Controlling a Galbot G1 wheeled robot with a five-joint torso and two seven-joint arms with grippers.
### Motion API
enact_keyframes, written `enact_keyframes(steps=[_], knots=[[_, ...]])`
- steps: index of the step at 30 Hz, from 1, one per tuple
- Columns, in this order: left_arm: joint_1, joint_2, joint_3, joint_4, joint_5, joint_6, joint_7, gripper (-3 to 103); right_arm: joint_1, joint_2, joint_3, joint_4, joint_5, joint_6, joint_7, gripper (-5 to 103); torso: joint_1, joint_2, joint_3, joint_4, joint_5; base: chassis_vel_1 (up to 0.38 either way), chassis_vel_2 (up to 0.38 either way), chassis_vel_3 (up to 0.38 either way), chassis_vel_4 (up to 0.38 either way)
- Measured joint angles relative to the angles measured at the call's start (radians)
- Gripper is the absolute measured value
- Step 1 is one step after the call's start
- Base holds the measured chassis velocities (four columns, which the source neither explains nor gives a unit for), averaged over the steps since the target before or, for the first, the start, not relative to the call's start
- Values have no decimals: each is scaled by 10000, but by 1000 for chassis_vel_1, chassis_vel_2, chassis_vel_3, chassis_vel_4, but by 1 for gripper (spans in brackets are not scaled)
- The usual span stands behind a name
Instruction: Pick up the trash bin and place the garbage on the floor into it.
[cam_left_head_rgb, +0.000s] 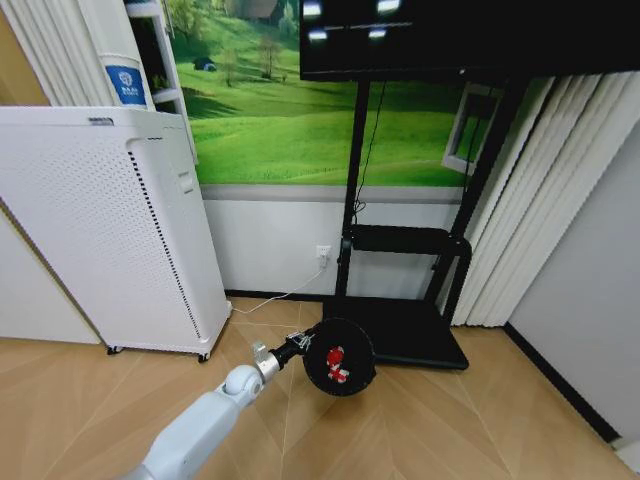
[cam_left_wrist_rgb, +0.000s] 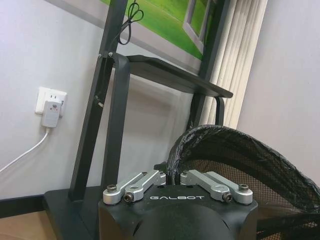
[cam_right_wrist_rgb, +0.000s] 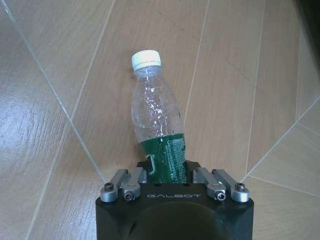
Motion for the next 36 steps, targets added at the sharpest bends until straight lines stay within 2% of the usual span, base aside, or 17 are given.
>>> enact_keyframes(steps=[1, 2, 6, 8, 15, 18, 19, 22, 24, 25, 31, 36], knots=[[13, 16, -10, -4, -2, -2, -1, 7, 0, 0, 9, -2, -6, 23, -3, 37, 0, 0, 0, 0, 0, 0, 0, 0, 0], [42, 45, -27, -8, -6, -3, -3, 7, -4, 2, 34, 10, -3, 49, -9, 30, 0, 0, 0, 1, 1, 0, 0, 0, 0], [67, 64, -34, -30, -41, -2, -27, 7, -51, 31, 123, 151, 98, 125, 1, 24, 0, 0, 0, 1, 4, 0, 0, 0, 0], [72, 67, -22, -19, -71, -3, -46, 7, -243, 77, 295, 585, 460, 208, 41, 19, 0, -1, 0, 0, 3, 0, 0, 0, 0], [-376, 218, 654, 130, -324, 24, 34, 7, -816, 88, 798, 2214, 1533, 653, 252, 18, 0, -1, 0, 2, 2, 0, 0, 0, 0], [-953, 152, 1029, 540, -511, 53, 39, 7, -1220, 85, 1130, 3487, 2548, 1027, 322, 18, 0, -3, 0, -2, 0, 0, 0, 0, 0], [-953, 152, 1029, 540, -511, 53, 39, 7, -1220, 85, 1130, 3487, 2548, 1027, 322, 18, 0, -3, 0, -2, 0, 0, 0, 0, 0], [-1283, 60, 1342, 719, -667, 89, -11, 7, -1393, 200, 1309, 4701, 3106, 1884, 646, 18, 1, -3, 1, 0, 1, 0, 0, 0, 0], [-1348, 34, 1426, 741, -694, 100, -20, 7, -1452, 250, 1357, 5068, 3166, 2047, 707, 18, 0, -3, 0, 3, 4, 0, 0, 0, 0], [-1460, -48, 1546, 822, -712, 116, -49, 7, -1652, 317, 1457, 5862, 3428, 2212, 819, 18, 0, -3, 0, 3, 4, 0, 0, 0, 0], [-1638, -317, 1710, 1158, -749, 123, -192, 7, -2223, 377, 1687, 8235, 4547, 2262, 846, 18, 1, -3, 1, 0, -1, 0, 0, 0, 0], [-1838, -535, 1980, 1042, -1088, 288, -370, 7, -2371, 333, 1612, 9997, 5080, 1590, 871, 18, 0, -3, 1, 3, -3, 0, 0, 0, 0]])
